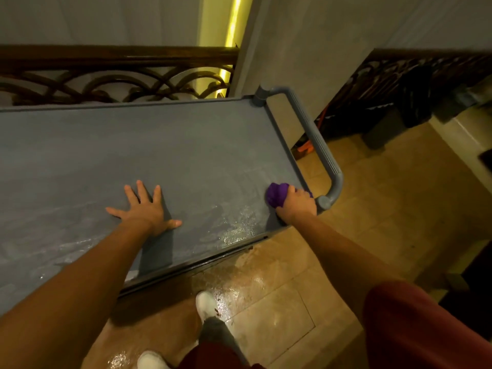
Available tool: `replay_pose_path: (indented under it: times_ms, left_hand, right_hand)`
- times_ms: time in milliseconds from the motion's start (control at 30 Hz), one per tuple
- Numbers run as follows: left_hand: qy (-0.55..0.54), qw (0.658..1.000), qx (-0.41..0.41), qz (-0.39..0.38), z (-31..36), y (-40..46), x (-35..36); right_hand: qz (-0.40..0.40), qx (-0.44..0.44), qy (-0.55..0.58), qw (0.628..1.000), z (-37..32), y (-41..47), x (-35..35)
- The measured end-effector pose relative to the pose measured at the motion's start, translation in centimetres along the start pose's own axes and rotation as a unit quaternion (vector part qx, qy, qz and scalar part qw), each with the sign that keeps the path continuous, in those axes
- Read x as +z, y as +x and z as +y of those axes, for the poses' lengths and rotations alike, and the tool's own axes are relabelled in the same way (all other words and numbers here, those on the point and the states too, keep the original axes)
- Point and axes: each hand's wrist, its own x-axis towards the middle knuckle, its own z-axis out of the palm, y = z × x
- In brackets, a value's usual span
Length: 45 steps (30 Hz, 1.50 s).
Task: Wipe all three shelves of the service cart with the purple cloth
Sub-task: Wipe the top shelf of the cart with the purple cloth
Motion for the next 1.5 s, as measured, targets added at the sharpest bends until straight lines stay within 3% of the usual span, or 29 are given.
replay_pose_path:
  times_ms: [133,233,433,533,633,733,833,900,1033,1500]
  left_hand:
    - [0.004,1.000,0.001,0.006,-0.2,0.3,0.3]
    - [0.012,1.000,0.005,0.017,-0.4,-0.2,0.3]
    - [-0.005,1.000,0.013,0.021,-0.5,-1.4,-0.1]
    - [-0.055,0.997,0.047,0.025,-1.2,-2.1,-1.2]
    - [-0.137,0.985,0.073,0.070,-5.0,-3.5,-1.7]
    - [-0.116,0.985,0.040,0.117,-12.0,-6.6,1.3]
    - [-0.097,0.992,-0.047,0.059,-17.6,-10.0,5.0]
    - [-0.097,0.991,-0.085,0.032,-18.9,-11.4,6.6]
    - [-0.096,0.991,-0.085,0.037,-18.3,-10.7,7.0]
    - [-0.085,0.991,-0.088,0.044,-18.4,-10.4,7.1]
  right_hand:
    - [0.041,0.021,0.043,0.998,-0.1,-2.5,3.5]
    - [0.026,0.030,0.098,0.994,-1.4,-2.8,2.8]
    - [0.042,-0.005,0.147,0.988,-10.3,-8.3,5.7]
    - [0.013,-0.037,0.160,0.986,-10.9,-8.8,5.0]
    - [-0.021,-0.102,0.182,0.978,-7.1,-6.7,3.0]
    - [0.068,-0.092,0.229,0.967,-4.1,-4.0,1.5]
    - [0.097,-0.058,0.221,0.969,-4.5,-2.1,1.9]
    - [0.096,-0.041,0.188,0.977,-6.3,-2.2,3.1]
    - [0.127,-0.006,0.222,0.967,-10.5,-5.1,5.0]
    - [0.033,-0.220,0.212,0.952,-28.7,-21.6,9.2]
